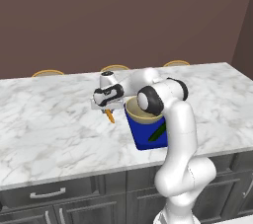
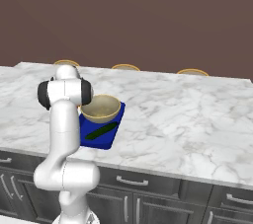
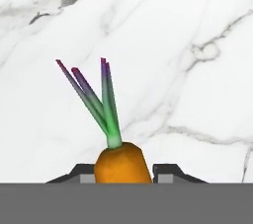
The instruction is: Place the two vegetables and bowl onto the tray for setting up a vegetable dip station.
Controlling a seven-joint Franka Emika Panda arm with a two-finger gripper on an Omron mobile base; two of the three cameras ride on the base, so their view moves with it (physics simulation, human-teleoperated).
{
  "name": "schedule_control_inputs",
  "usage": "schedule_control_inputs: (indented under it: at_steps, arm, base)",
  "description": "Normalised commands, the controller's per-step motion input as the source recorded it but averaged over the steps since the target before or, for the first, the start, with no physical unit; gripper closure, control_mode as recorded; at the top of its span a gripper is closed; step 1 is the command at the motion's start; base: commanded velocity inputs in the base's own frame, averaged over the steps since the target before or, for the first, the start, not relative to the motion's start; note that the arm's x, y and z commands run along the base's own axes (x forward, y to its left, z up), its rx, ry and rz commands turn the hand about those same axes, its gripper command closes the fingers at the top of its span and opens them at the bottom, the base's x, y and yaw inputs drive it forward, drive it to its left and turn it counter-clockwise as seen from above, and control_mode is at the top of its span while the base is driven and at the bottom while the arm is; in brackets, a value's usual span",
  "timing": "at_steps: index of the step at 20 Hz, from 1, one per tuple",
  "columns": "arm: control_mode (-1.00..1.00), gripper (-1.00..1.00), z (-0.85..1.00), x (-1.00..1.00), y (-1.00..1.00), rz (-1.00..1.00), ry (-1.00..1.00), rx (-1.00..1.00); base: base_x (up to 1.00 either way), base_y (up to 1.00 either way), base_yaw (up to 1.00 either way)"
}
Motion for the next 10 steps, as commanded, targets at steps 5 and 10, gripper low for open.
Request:
schedule_control_inputs:
  at_steps: [5, 10]
  arm:
    - [-1.00, 1.00, 0.00, 0.00, 0.00, 0.00, 0.00, 0.00]
    - [-1.00, 1.00, 0.05, 0.00, 0.04, 0.00, 0.02, 0.00]
  base:
    - [0.00, 0.00, 0.00]
    - [0.00, 0.00, 0.00]
